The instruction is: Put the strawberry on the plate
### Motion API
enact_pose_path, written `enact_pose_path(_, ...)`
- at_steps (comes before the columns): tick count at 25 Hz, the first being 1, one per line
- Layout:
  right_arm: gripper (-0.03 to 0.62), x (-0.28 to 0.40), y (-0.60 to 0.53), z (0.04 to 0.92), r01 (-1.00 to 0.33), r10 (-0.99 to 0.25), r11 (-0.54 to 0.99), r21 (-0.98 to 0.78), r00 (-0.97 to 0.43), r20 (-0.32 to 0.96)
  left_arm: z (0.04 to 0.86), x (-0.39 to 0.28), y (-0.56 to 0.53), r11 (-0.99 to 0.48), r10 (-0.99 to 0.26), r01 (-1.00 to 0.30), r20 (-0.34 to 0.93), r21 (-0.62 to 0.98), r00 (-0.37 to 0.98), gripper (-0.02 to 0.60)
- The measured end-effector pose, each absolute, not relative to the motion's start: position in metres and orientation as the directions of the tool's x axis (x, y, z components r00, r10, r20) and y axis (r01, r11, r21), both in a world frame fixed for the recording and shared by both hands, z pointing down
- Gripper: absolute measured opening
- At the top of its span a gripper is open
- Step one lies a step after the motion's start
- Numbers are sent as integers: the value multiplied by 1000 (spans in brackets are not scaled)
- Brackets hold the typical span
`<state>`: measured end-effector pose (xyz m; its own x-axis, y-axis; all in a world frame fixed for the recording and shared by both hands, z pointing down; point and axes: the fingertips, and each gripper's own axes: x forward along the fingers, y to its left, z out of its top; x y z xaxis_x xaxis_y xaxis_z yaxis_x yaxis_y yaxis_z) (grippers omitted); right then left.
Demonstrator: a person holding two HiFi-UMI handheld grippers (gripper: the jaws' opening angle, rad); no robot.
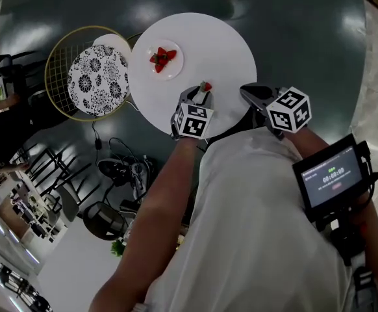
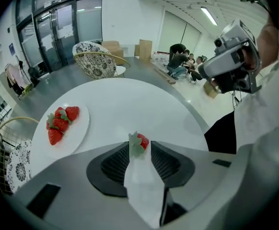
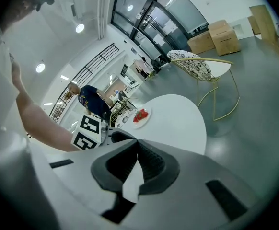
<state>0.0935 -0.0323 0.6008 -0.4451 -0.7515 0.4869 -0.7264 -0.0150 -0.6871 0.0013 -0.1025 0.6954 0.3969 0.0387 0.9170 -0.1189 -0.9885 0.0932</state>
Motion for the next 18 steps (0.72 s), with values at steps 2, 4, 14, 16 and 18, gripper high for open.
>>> enact_pose_path(2, 8, 95, -34, 600, -723, -754, -28, -690, -437, 489, 698, 1, -107, -991, 38, -108, 927, 84, 374, 121)
enact_pose_path(4, 8, 96, -34, 601, -722, -752, -42, -691, -432, 497, 700, 2, -109, -992, 46, -93, 932, 85, 359, 121)
enact_pose_path(14, 8, 99, -27, 605, -716, -755, -76, -694, -413, 510, 709, 6, -110, -994, 50, -79, 947, 79, 318, 121)
enact_pose_path(16, 8, 99, -27, 606, -716, -754, -77, -693, -413, 511, 710, 6, -111, -993, 47, -85, 947, 78, 317, 121)
enact_pose_path(18, 8, 99, -27, 606, -717, -753, -75, -693, -415, 511, 710, 7, -111, -993, 46, -87, 946, 78, 321, 120)
